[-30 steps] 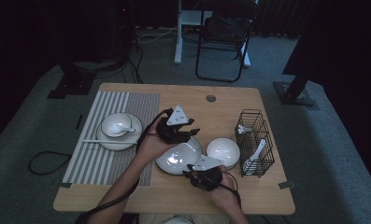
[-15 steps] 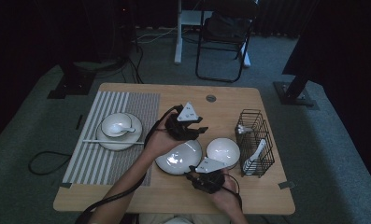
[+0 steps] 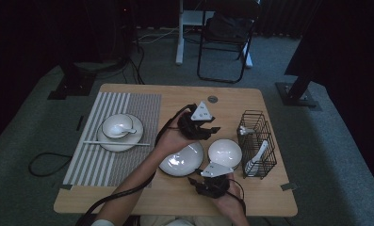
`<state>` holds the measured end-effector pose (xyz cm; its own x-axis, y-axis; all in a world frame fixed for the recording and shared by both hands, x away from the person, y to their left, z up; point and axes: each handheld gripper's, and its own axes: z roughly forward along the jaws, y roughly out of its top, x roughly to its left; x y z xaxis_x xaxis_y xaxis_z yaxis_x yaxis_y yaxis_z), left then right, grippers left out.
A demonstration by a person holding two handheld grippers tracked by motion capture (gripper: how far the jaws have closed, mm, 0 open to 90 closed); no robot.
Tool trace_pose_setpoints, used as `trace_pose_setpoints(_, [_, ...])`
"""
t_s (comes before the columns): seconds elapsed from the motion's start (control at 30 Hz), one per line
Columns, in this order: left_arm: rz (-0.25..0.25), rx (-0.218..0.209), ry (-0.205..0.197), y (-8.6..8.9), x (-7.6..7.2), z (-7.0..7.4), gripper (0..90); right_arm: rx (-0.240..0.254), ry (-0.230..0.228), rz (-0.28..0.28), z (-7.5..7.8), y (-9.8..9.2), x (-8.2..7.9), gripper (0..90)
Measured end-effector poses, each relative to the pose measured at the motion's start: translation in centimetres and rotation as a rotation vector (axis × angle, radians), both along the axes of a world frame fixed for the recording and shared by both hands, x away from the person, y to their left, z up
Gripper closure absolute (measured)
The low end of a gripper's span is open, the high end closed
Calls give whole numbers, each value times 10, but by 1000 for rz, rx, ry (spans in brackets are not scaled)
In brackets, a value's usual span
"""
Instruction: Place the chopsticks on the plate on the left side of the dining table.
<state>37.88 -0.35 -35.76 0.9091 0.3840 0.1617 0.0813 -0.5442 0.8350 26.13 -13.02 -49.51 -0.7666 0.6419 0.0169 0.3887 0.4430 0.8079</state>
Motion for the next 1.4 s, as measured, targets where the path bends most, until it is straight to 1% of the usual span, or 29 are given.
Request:
trace_pose_setpoints(0.17, [-21,1,-18,-8,1,1,585,6,4,-5,-2,-1,-2,551])
trace_pose_setpoints(0.37, [-26,-13,-22,-18,5,3,589,18,8,-11,-3,-1,-2,550])
trace_pose_setpoints(0.47, [-34,-4,-30,-25,5,5,599,17,5,-6,-3,0,-2,549])
trace_pose_setpoints(0.63, [-55,2,-42,-35,3,9,604,18,10,-7,-4,0,-3,549])
trace_pose_setpoints(0.83, [-80,4,-46,-45,-1,12,604,20,12,-10,-4,-1,-3,549])
trace_pose_setpoints(1.1, [-94,16,-51,-52,-1,12,604,21,18,-11,-6,-1,-3,549])
trace_pose_setpoints(1.23, [-96,18,-53,-55,-2,13,604,20,17,-9,-7,-1,-2,548])
trace_pose_setpoints(1.4, [-93,32,-62,-58,-2,14,604,22,22,-11,-7,-1,-2,548])
